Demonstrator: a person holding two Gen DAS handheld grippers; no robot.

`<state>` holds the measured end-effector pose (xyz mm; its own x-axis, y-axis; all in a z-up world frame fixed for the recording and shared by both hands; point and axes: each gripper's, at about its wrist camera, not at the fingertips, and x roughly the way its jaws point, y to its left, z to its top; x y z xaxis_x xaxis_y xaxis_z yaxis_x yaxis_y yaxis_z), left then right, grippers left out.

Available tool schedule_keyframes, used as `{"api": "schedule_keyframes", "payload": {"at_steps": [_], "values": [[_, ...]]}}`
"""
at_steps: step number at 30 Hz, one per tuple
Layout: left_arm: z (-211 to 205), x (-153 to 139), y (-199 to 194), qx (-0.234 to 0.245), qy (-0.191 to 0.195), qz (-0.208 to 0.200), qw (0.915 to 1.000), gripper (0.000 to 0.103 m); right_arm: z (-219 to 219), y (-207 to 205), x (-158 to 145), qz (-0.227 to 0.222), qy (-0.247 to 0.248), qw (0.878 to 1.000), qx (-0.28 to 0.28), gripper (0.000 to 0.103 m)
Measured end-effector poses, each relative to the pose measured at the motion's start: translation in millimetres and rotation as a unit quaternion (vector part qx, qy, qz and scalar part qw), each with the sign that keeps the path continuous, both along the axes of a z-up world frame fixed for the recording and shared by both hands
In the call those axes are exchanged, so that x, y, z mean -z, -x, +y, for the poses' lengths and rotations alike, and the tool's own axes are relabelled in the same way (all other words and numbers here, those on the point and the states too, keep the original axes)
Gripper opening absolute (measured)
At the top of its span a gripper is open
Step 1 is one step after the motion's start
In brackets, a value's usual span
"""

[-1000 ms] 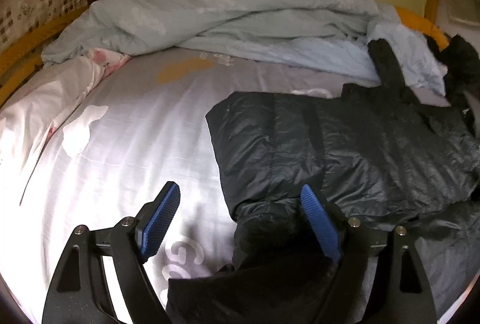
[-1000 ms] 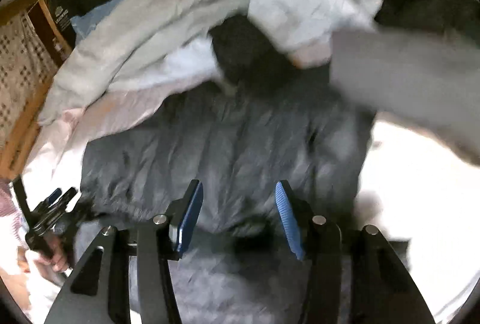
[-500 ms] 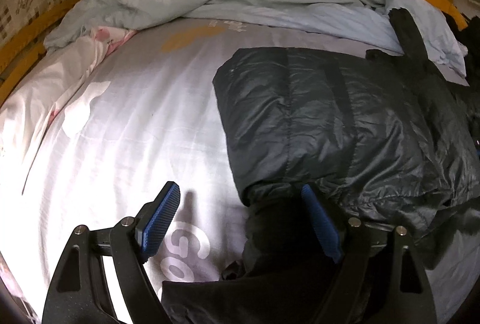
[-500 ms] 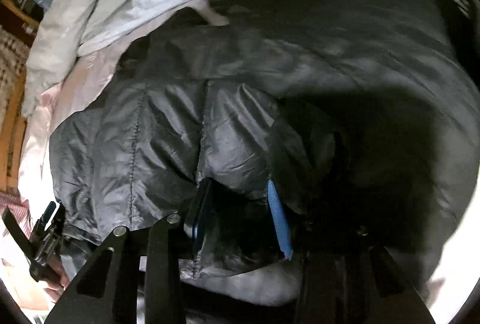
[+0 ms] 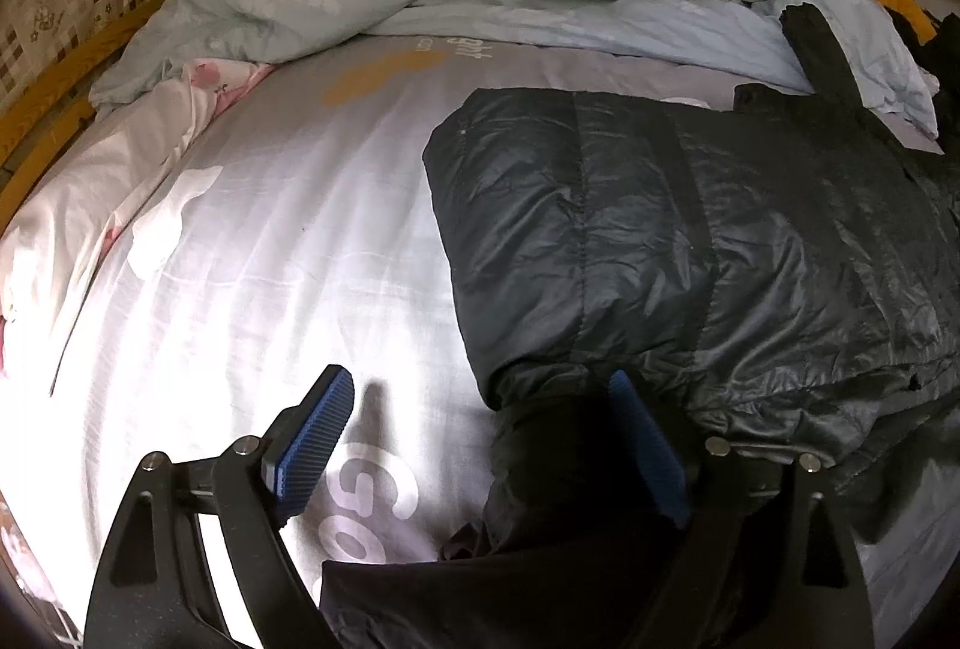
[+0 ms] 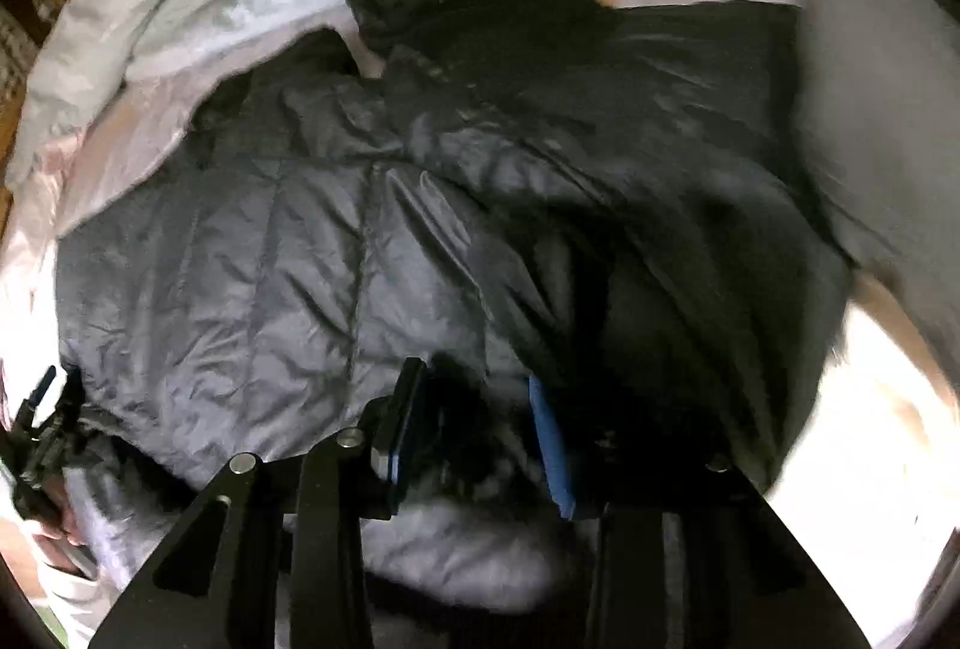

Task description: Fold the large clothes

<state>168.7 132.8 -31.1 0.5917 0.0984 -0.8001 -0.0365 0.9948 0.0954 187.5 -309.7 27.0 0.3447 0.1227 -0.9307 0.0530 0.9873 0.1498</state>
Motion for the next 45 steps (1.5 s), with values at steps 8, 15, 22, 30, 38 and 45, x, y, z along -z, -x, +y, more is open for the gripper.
{"api": "schedule_keyframes", "payload": {"at_steps": [8, 15, 22, 30, 38, 45], "values": [[0.0, -0.6, -0.2, -0.005, -0.002, -0.001, 1.0000, 0.089, -2.8, 31.5, -42.6, -0.101, 0.117, 0.988, 0.013, 0.050], [-0.4, 0.3, 0.0, -0.004, -0.002, -0.001, 1.0000, 0.089, -1.3, -12.5, 9.3, -0.037, 0.100, 0.994, 0.001, 0.025], [0.8, 1.4, -1.1, -0.004, -0.001, 0.000, 1.0000, 0.090, -3.2, -21.4, 9.3, -0.018, 0.121, 0.991, 0.058, 0.025], [-0.1, 2.7, -2.6, -0.004, -0.001, 0.001, 1.0000, 0.090, 49.7, -35.4, -70.6, -0.165, 0.211, 0.963, -0.007, 0.064], [-1.0, 1.9, -3.5, 0.000, -0.003, 0.004, 1.0000, 0.090, 46.3, -141.4, 11.1, 0.001, 0.217, 0.976, 0.004, 0.065], [-1.2, 2.2, -4.0, -0.001, -0.001, 0.006, 1.0000, 0.090, 26.7, -135.4, 10.3, -0.063, 0.312, 0.948, -0.013, 0.008]]}}
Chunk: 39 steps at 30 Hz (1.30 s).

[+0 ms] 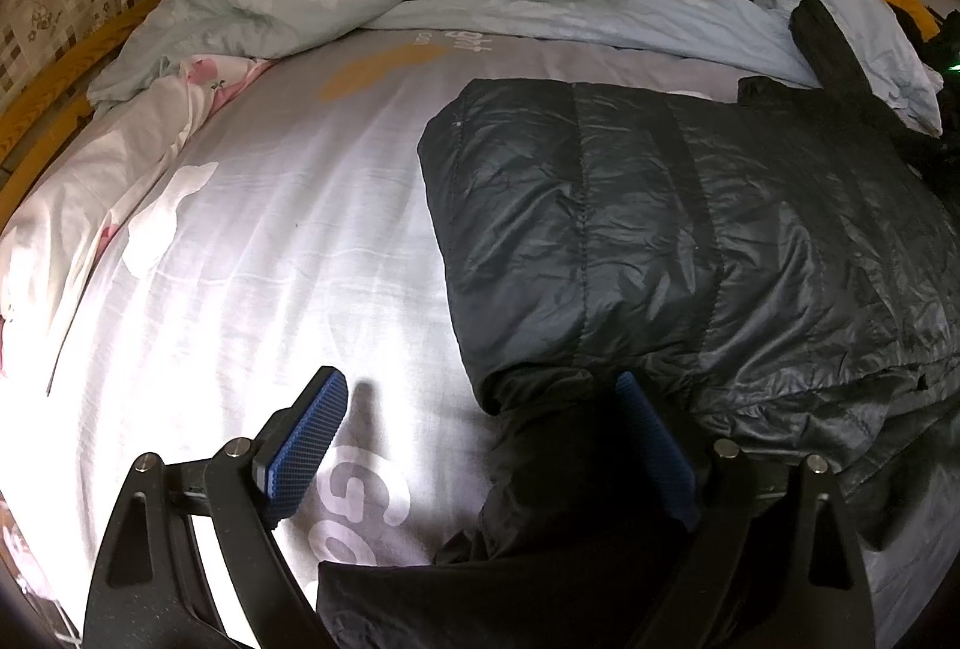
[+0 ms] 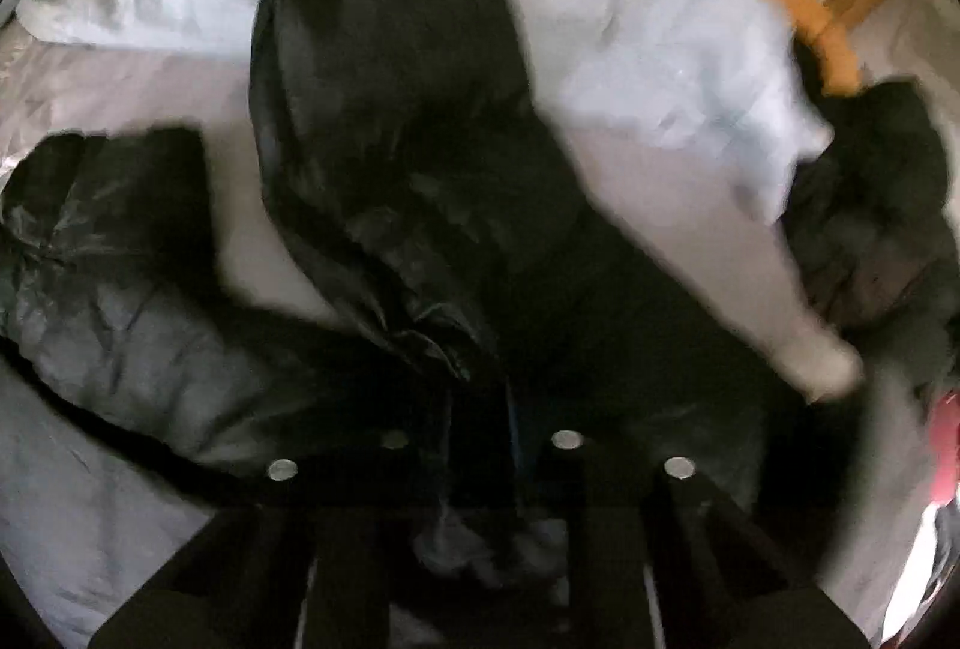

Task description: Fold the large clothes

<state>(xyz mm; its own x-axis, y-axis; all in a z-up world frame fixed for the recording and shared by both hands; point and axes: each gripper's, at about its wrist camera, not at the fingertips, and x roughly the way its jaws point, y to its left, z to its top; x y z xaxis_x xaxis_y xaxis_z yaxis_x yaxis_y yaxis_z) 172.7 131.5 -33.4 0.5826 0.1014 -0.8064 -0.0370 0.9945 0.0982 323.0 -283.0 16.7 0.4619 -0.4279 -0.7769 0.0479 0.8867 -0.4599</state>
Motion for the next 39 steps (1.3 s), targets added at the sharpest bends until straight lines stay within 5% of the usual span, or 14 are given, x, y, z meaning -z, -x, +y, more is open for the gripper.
{"api": "schedule_keyframes", "payload": {"at_steps": [4, 8, 11, 16, 22, 26, 30, 35, 39], "values": [[-0.3, 0.0, 0.2, -0.002, 0.001, 0.001, 1.0000, 0.090, -23.8, 36.0, -50.6, -0.061, -0.012, 0.998, 0.017, 0.004], [-3.1, -0.1, 1.3, -0.002, -0.006, -0.002, 1.0000, 0.090, -15.0, 91.9, -111.3, -0.116, -0.013, 0.991, -0.066, 0.004], [-5.0, 0.3, 2.5, -0.002, -0.012, -0.005, 0.9999, 0.090, -9.8, 119.0, -140.7, -0.138, 0.010, 0.987, -0.080, 0.004], [-4.1, 0.2, 2.9, -0.002, -0.007, -0.006, 0.9999, 0.090, -2.3, 168.0, -190.5, -0.187, -0.083, 0.972, -0.115, 0.004], [-7.0, -5.9, 7.2, 0.002, -0.010, -0.015, 0.9998, 0.090, 42.7, 184.0, -148.9, -0.105, -0.015, 0.981, -0.161, 0.008], [-10.9, -9.5, 11.4, 0.009, -0.018, -0.028, 0.9994, 0.090, 70.7, 168.4, -115.2, -0.076, -0.074, 0.980, -0.166, 0.063], [-12.8, -4.4, 8.4, 0.010, -0.028, -0.022, 0.9993, 0.090, 103.0, 131.0, -76.4, -0.036, -0.112, 0.979, -0.165, 0.063], [2.7, -19.9, 9.6, -0.001, 0.039, -0.026, 0.9989, 0.090, 134.4, 83.5, -26.2, 0.014, -0.107, 0.983, -0.146, 0.063], [1.6, -30.6, 9.4, -0.017, -0.058, -0.075, 0.9954, 0.090, 116.3, 50.8, 0.3, 0.046, -0.175, 0.982, -0.054, 0.063]]}}
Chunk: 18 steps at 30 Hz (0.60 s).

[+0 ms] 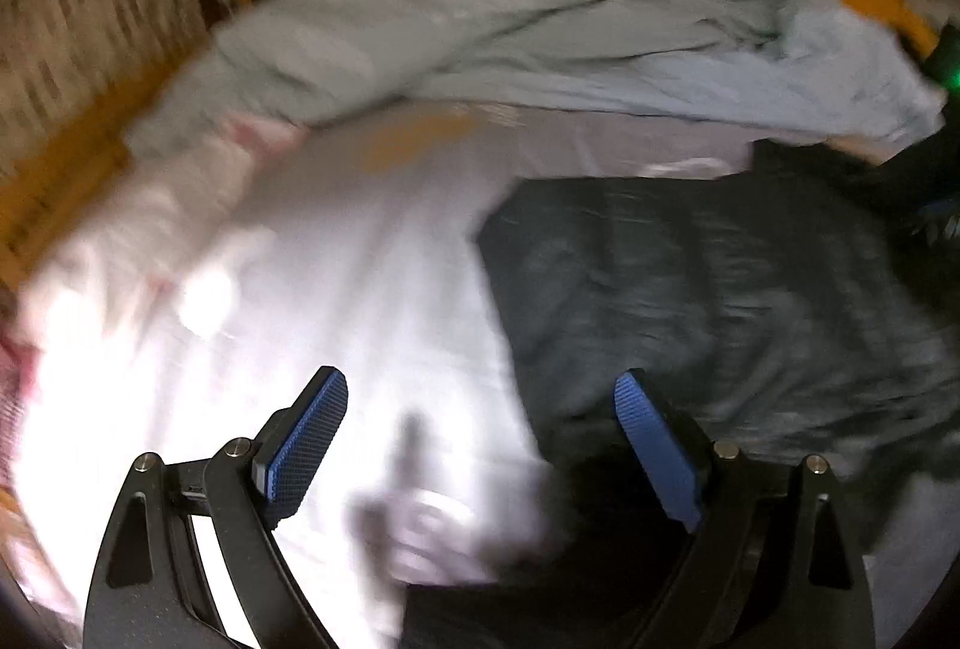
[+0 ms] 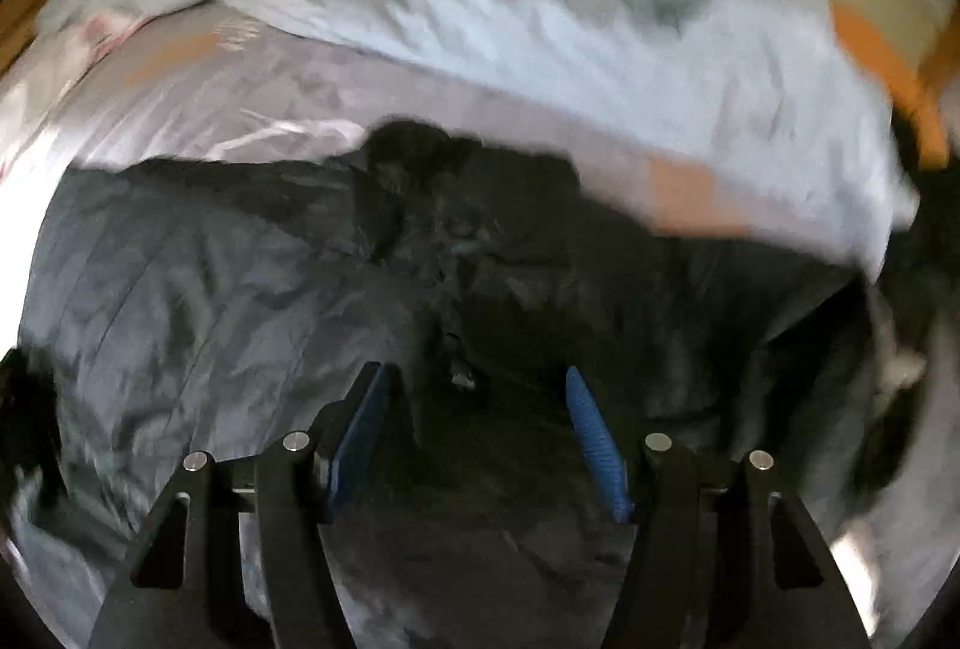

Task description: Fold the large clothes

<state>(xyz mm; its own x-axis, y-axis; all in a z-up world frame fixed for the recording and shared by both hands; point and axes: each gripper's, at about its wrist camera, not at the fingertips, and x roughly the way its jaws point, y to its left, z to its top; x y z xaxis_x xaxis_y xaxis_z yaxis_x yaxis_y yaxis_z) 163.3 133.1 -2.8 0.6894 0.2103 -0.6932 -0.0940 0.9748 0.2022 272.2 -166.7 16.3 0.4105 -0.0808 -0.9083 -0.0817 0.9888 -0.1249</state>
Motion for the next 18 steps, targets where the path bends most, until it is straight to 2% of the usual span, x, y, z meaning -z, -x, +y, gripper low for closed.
{"api": "schedule_keyframes", "payload": {"at_steps": [1, 3, 5, 7, 8, 10, 12, 13, 15, 17, 18], "values": [[1.3, -1.5, 0.1, -0.002, -0.005, -0.001, 1.0000, 0.090, -3.4, -2.3, 1.5, -0.004, -0.006, 1.000, 0.014, 0.058], [4.7, -8.8, 2.7, 0.000, 0.017, -0.004, 0.9999, 0.090, -1.1, -4.0, 0.9, -0.016, 0.007, 1.000, 0.005, 0.011], [6.1, -20.0, 7.2, 0.005, 0.038, -0.008, 0.9992, 0.090, 12.5, 8.1, -13.0, -0.058, 0.046, 0.997, -0.014, 0.010], [6.7, -32.0, 13.4, 0.017, 0.045, -0.019, 0.9987, 0.090, 22.7, 24.0, -38.8, -0.089, -0.008, 0.995, -0.036, 0.010], [8.0, -35.4, 17.1, 0.019, 0.043, -0.026, 0.9986, 0.090, 31.3, 33.1, -54.6, -0.099, -0.049, 0.992, -0.054, 0.010], [7.8, -42.0, 22.4, 0.013, 0.018, -0.044, 0.9988, 0.090, 52.4, 48.8, -80.1, -0.112, -0.108, 0.984, -0.091, 0.010], [5.8, -42.5, 23.4, 0.001, -0.025, -0.055, 0.9982, 0.090, 78.9, 61.9, -99.0, -0.119, -0.151, 0.973, -0.127, 0.010], [4.6, -41.9, 23.6, 0.001, -0.041, -0.055, 0.9976, 0.090, 89.8, 62.9, -101.0, -0.114, -0.164, 0.970, -0.136, 0.010], [7.4, -41.7, 24.6, 0.002, -0.046, -0.053, 0.9975, 0.090, 110.5, 63.1, -96.2, -0.095, -0.194, 0.965, -0.146, 0.010], [9.6, -41.8, 24.9, 0.001, -0.030, -0.056, 0.9980, 0.090, 130.8, 63.8, -78.1, -0.067, -0.213, 0.962, -0.160, 0.010], [11.7, -41.8, 25.0, 0.001, -0.020, -0.056, 0.9982, 0.090, 140.0, 65.3, -68.9, -0.058, -0.206, 0.962, -0.169, 0.011]]}}
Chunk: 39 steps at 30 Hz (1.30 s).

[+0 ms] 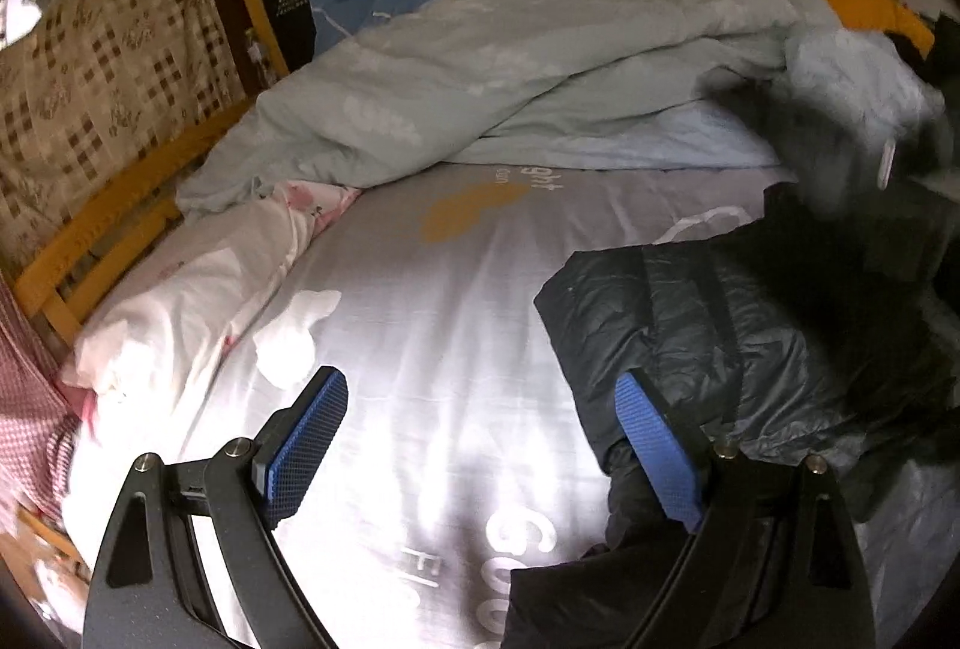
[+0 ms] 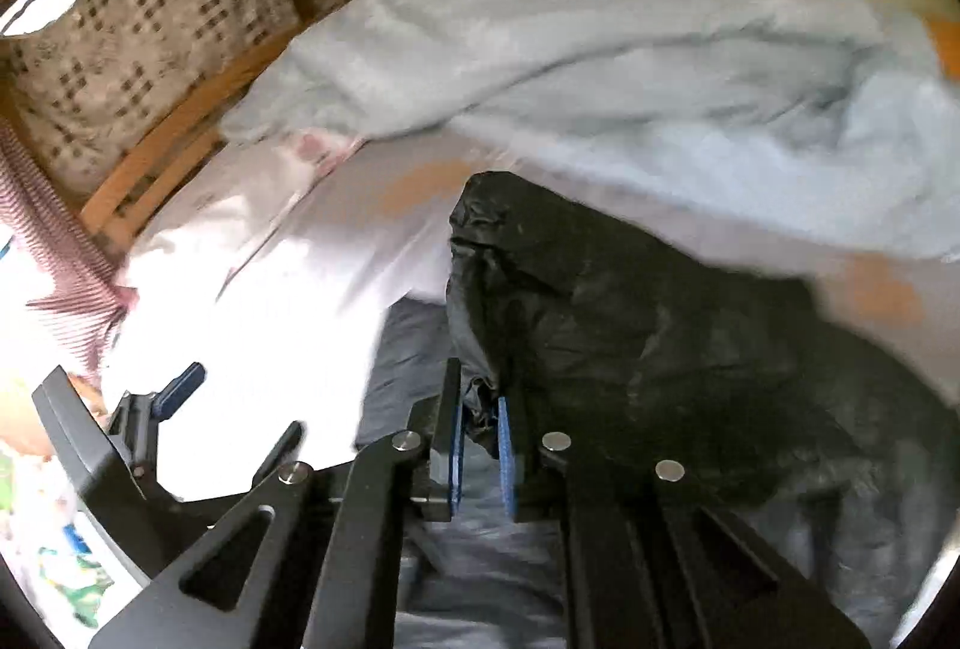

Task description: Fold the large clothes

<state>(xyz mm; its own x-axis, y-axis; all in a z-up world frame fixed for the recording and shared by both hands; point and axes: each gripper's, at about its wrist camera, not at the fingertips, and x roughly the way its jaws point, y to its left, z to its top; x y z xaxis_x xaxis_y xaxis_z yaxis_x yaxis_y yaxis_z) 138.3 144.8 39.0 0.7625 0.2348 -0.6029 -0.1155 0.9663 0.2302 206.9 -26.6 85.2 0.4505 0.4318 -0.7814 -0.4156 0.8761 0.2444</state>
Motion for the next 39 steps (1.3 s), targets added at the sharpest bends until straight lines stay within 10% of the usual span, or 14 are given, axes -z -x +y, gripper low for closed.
{"api": "schedule_keyframes", "payload": {"at_steps": [6, 10, 15, 23, 26, 30, 34, 39], "values": [[6.7, -0.5, 1.0, 0.004, 0.022, -0.001, 0.9998, 0.090, 11.7, 19.8, 52.7, 0.006, 0.047, 0.999, -0.023, 0.019], [0.6, 1.3, -0.1, 0.012, 0.014, -0.002, 0.9998, 0.090, -20.2, 34.3, 41.5, -0.012, 0.020, 1.000, -0.010, 0.020], [-12.0, 0.5, 5.9, 0.037, 0.008, -0.021, 0.9991, 0.090, -65.5, 50.2, 7.0, -0.049, 0.000, 0.999, 0.020, 0.048], [6.9, -14.2, 22.2, 0.045, 0.152, -0.047, 0.9863, 0.090, -182.2, 95.3, -18.0, -0.099, 0.024, 0.983, 0.152, 0.048], [-1.7, -17.7, 18.6, 0.063, 0.155, -0.060, 0.9840, 0.090, -236.1, 97.7, 0.7, -0.069, 0.100, 0.967, 0.226, 0.048], [-25.9, -6.0, -15.3, 0.150, 0.207, 0.018, 0.9666, 0.090, -280.3, 85.3, 38.8, 0.021, 0.104, 0.966, 0.237, 0.048], [-39.7, 9.1, -32.8, 0.063, 0.128, 0.006, 0.9897, 0.090, -286.5, 85.5, 59.2, 0.020, 0.124, 0.964, 0.235, 0.048], [-45.4, 25.2, -50.8, 0.109, 0.161, 0.043, 0.9800, 0.074, -297.7, 82.3, 79.8, 0.026, 0.135, 0.963, 0.233, 0.048]]}}
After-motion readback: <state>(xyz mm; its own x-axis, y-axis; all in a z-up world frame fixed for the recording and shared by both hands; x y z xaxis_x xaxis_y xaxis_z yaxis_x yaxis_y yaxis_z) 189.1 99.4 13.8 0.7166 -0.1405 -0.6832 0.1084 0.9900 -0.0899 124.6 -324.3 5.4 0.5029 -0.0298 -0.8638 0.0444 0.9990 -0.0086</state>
